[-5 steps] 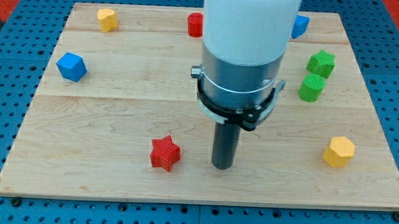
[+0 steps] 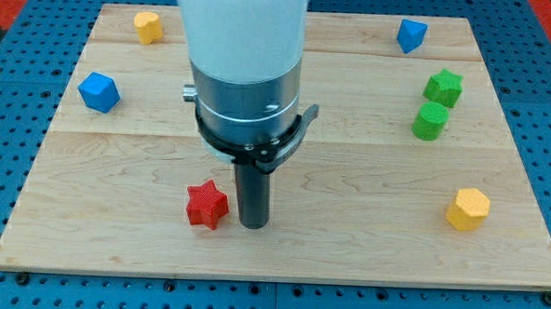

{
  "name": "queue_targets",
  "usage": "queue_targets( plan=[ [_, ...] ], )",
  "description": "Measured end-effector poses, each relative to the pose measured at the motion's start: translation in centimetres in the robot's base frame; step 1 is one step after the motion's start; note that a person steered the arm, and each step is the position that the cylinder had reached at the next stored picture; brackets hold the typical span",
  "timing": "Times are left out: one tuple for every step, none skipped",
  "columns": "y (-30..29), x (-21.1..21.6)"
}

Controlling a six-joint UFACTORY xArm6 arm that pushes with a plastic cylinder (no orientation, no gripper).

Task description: Move the red star towards the bottom left

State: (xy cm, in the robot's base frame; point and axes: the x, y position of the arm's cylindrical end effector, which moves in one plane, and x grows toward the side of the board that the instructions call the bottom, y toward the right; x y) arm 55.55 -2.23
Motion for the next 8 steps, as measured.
queue_targets(
  plan=[
    [0.1,-0.6],
    [0.3,-1.2],
    [0.4,-4.3],
    [0.4,-7.0],
    [5.0,-2.2],
    [-0.5,-3.0],
    [-8.6,-1.3],
    [-6.5,-0.9]
  ],
)
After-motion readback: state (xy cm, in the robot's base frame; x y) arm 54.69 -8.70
